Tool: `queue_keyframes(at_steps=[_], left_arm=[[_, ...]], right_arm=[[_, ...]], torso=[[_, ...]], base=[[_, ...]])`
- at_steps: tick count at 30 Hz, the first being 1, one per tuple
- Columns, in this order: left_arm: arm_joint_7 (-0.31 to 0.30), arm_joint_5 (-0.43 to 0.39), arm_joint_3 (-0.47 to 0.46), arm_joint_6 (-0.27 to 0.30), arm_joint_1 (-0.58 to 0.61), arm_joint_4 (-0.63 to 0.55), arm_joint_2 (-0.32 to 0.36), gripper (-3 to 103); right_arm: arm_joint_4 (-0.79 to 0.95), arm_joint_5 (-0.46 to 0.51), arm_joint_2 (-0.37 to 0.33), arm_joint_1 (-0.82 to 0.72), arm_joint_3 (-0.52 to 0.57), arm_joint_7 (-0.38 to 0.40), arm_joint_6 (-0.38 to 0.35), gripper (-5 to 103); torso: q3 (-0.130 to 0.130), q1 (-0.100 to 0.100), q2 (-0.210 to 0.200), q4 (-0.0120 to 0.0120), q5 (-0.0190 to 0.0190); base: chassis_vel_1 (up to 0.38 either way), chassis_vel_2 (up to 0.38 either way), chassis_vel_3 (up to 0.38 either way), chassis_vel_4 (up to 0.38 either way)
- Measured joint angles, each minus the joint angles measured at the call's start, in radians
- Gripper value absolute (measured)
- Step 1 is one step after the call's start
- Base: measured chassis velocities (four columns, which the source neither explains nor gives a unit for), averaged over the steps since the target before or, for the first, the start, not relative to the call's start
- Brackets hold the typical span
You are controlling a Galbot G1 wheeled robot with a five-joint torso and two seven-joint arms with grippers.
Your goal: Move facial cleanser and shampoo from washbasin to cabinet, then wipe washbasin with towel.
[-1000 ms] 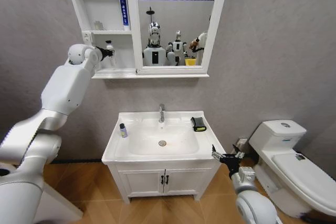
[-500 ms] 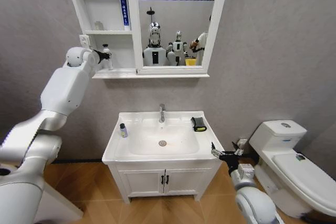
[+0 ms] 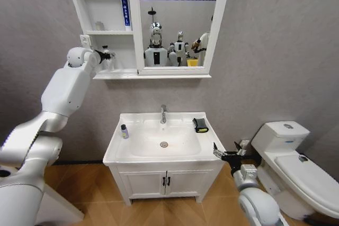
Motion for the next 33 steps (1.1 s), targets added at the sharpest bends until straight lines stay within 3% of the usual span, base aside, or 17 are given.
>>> queue_keyframes(at_steps=[4,6,7,9,12,15,17,19,22,23,25,26,28,29,31,33], left_arm=[[-0.041,-0.041,-0.018,0.019,0.027,-0.077,0.033,99],[-0.109,-0.113,-0.041,0.042,0.078,-0.219,0.085,100],[-0.109,-0.113,-0.041,0.042,0.078,-0.219,0.085,100],[-0.198,-0.208,-0.067,0.058,0.149,-0.397,0.15,100],[-0.234,-0.248,-0.085,0.067,0.189,-0.471,0.177,100],[-0.351,-0.355,-0.15,0.076,0.362,-0.706,0.263,100],[-0.378,-0.361,-0.175,0.066,0.432,-0.775,0.286,100],[-0.385,-0.344,-0.196,0.044,0.499,-0.818,0.297,100],[-0.387,-0.217,-0.248,-0.037,0.69,-0.865,0.286,100],[-0.387,-0.217,-0.248,-0.037,0.69,-0.865,0.286,100],[-0.367,-0.113,-0.295,-0.104,0.867,-0.871,0.239,100],[-0.367,-0.113,-0.295,-0.104,0.867,-0.871,0.239,100],[-0.326,-0.011,-0.338,-0.202,0.991,-0.846,0.174,100],[-0.326,-0.011,-0.338,-0.202,0.991,-0.846,0.174,100],[-0.276,0.09,-0.368,-0.284,1.085,-0.806,0.099,100],[-0.264,0.118,-0.374,-0.297,1.12,-0.795,0.071,100]], right_arm=[[0.005,-0.001,0.0,-0.003,0.0,0.001,0.0,100],[0.009,-0.001,-0.001,-0.006,0.0,0.002,0.0,100],[0.009,-0.001,-0.001,-0.006,0.0,0.002,0.0,100],[0.014,0.0,-0.004,-0.006,-0.002,0.005,-0.001,100],[0.016,0.001,-0.006,-0.003,-0.005,0.008,-0.004,100],[0.019,-0.002,0.007,-0.002,-0.012,0.014,-0.008,100],[0.019,-0.007,0.018,-0.008,-0.012,0.014,-0.008,100],[0.019,-0.012,0.026,-0.012,-0.013,0.014,-0.007,100],[0.015,-0.028,0.042,-0.021,-0.019,0.012,-0.002,100],[0.015,-0.028,0.042,-0.021,-0.019,0.012,-0.002,100],[0.016,-0.034,0.05,-0.024,-0.025,0.012,-0.002,100],[0.016,-0.034,0.05,-0.024,-0.025,0.012,-0.002,100],[0.02,-0.036,0.051,-0.03,-0.025,0.011,-0.002,100],[0.02,-0.036,0.051,-0.03,-0.025,0.011,-0.002,100],[0.021,-0.038,0.05,-0.039,-0.021,0.012,-0.002,100],[0.021,-0.041,0.051,-0.042,-0.02,0.012,-0.001,100]], torso=[[0.0,0.0,0.0,-0.0001,0.0],[0.0,0.0,0.0,0.0004,-0.0003],[0.0,0.0,0.0,0.0004,-0.0003],[0.0,0.0,0.0,-0.0001,0.0004],[0.0,0.0,0.0,0.0,0.0],[0.0,0.0,0.0,0.0002,-0.0002],[0.0,0.0,0.0,0.0002,-0.0003],[0.0,0.0,0.0,0.0001,0.0004],[0.0,0.0,0.0,-0.0002,0.0],[0.0,0.0,0.0,-0.0002,0.0],[0.0,0.0,0.0,0.0002,-0.0009],[0.0,0.0,0.0,0.0002,-0.0009],[0.0,0.0,0.0,0.0002,0.0003],[0.0,0.0,0.0,0.0002,0.0003],[0.0,0.0,0.0,0.0,-0.0004],[0.0,0.0,0.0,-0.0001,0.0002]], base=[[0.0,0.0,0.0,0.0],[0.0,0.0,0.0,0.0],[0.0,0.0,0.0,0.0],[0.0,0.0,0.0,0.0],[0.0,0.0,0.0,0.0],[0.0,0.0,0.0,0.0],[0.0,0.0,0.0,0.0],[0.0,0.0,0.0,0.0],[0.0,0.0,0.0,0.0],[0.0,0.0,0.0,0.0],[0.0,0.0,0.0,0.0],[0.0,0.0,0.0,0.0],[0.0,0.0,0.0,0.0],[0.0,0.0,0.0,0.0],[0.0,0.0,0.0,0.0],[0.0,0.0,0.0,0.0]])
